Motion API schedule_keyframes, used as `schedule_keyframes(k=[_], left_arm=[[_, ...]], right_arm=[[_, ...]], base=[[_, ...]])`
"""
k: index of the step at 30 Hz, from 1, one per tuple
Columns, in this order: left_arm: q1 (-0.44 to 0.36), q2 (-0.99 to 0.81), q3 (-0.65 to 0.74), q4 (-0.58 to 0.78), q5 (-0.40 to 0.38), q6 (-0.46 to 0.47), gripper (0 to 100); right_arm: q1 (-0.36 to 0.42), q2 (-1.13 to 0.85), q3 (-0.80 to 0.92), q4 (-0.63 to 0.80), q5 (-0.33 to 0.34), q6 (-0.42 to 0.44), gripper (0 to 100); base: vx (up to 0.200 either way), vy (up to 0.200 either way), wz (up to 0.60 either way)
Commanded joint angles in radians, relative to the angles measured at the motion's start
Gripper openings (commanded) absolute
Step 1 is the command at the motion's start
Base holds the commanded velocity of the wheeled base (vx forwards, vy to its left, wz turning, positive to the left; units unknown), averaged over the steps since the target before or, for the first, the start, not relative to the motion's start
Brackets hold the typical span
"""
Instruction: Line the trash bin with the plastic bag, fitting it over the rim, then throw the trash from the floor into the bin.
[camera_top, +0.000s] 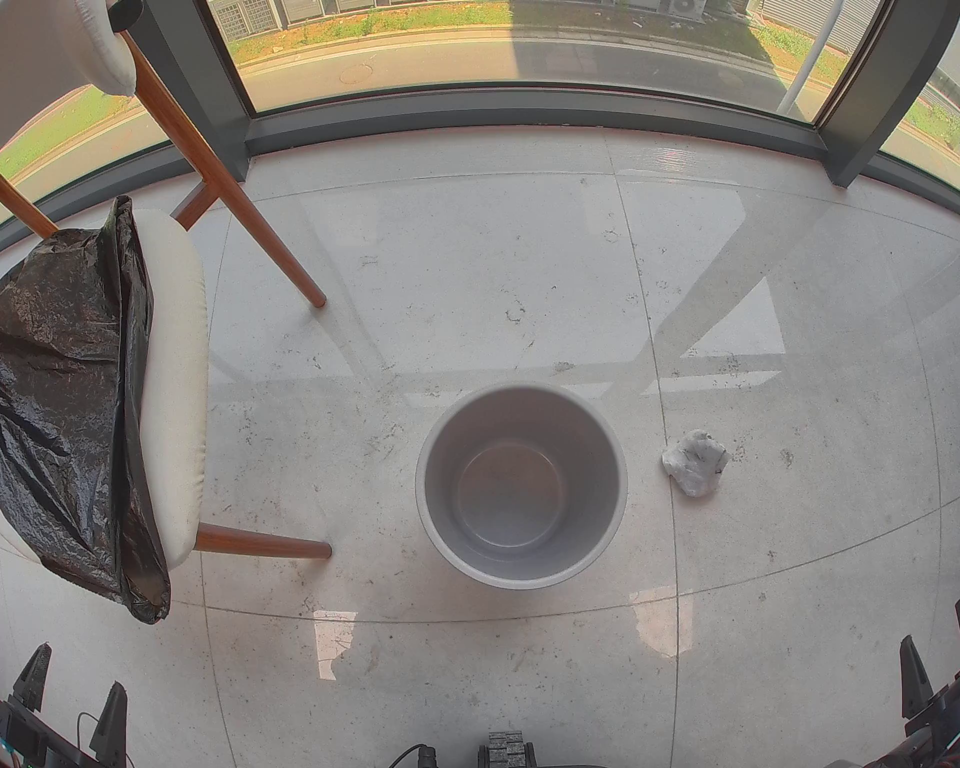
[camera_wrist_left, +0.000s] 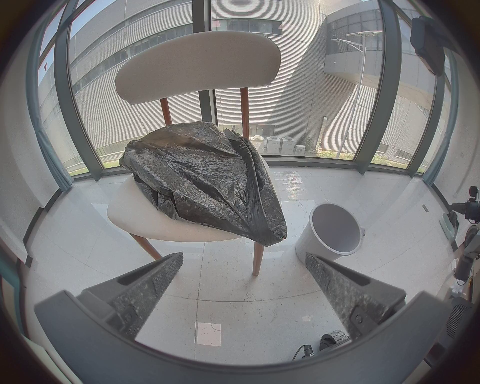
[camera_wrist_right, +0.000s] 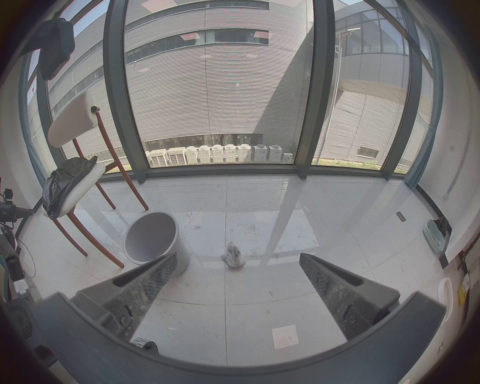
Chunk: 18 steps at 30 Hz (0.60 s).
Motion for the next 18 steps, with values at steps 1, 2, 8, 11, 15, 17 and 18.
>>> schedule_keyframes(k=[1,2,8,11,15,17,18], left_arm=[[0.000,-0.016,0.013,-0.003,0.000,0.002,100],[0.000,-0.016,0.015,-0.003,-0.005,0.005,100],[0.000,-0.016,0.016,-0.011,-0.045,0.045,100],[0.002,-0.016,0.016,-0.095,-0.050,0.046,100],[0.002,-0.016,0.015,-0.156,-0.054,0.050,100],[0.002,-0.016,0.015,-0.161,-0.054,0.053,100],[0.002,-0.016,0.015,-0.165,-0.053,0.056,100]], right_arm=[[0.000,-0.016,0.018,0.000,-0.001,0.001,100],[0.000,-0.016,0.018,0.000,-0.001,0.001,100],[0.000,-0.016,0.018,0.000,-0.001,0.001,100],[0.000,-0.016,0.018,0.000,-0.001,0.001,100],[0.000,-0.016,0.018,0.000,-0.001,0.001,100],[0.000,-0.016,0.018,0.000,-0.001,0.001,100],[0.000,-0.016,0.018,0.000,-0.001,0.001,100]], base=[[0.000,0.000,0.00],[0.000,0.000,0.00],[0.000,0.000,0.00],[0.000,0.000,0.00],[0.000,0.000,0.00],[0.000,0.000,0.00],[0.000,0.000,0.00]])
